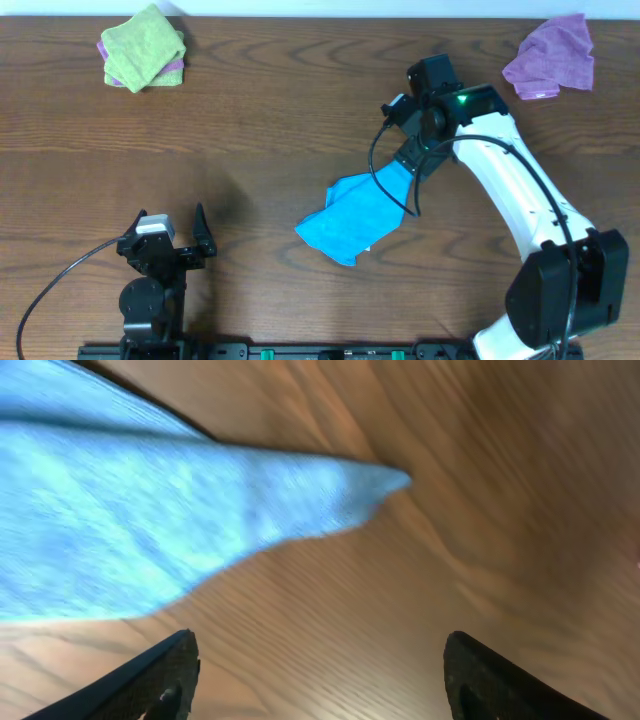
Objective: Fold the cloth
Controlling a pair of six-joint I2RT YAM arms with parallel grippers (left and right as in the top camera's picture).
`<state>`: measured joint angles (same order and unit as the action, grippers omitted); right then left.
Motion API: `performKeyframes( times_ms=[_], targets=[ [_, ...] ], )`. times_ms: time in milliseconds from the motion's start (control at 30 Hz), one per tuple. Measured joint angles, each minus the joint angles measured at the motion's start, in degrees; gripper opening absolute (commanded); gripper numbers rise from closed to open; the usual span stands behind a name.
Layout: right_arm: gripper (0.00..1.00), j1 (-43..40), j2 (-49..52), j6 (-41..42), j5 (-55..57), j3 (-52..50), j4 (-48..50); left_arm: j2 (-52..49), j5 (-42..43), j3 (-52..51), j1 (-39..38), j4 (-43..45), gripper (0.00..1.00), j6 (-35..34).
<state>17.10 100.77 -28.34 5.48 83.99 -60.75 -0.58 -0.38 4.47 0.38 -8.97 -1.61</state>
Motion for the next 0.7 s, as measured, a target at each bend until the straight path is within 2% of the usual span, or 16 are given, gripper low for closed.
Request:
performKeyframes(
  times_ms=[67, 267, 500, 700],
  targets=[
    [0.67, 0.76, 0.0, -0.2, -5.38, 0.0, 0.15, 0.0, 0.0, 0.0, 0.0, 0.0, 0.95, 0.0],
    [0.64, 4.37, 0.0, -1.42, -21.88, 0.0, 3.34, 0.0, 0.0, 0.0, 0.0, 0.0, 0.96, 0.0],
    [0.6, 7.37, 4.31, -1.84, -31.08, 0.0, 3.37, 0.0, 0.0, 0.0, 0.0, 0.0, 0.95, 0.0],
    [0.55, 7.65, 8.72, -0.9, -33.83, 0.0, 2.84, 0.0, 0.0, 0.0, 0.0, 0.0, 0.96, 0.0]
  ],
)
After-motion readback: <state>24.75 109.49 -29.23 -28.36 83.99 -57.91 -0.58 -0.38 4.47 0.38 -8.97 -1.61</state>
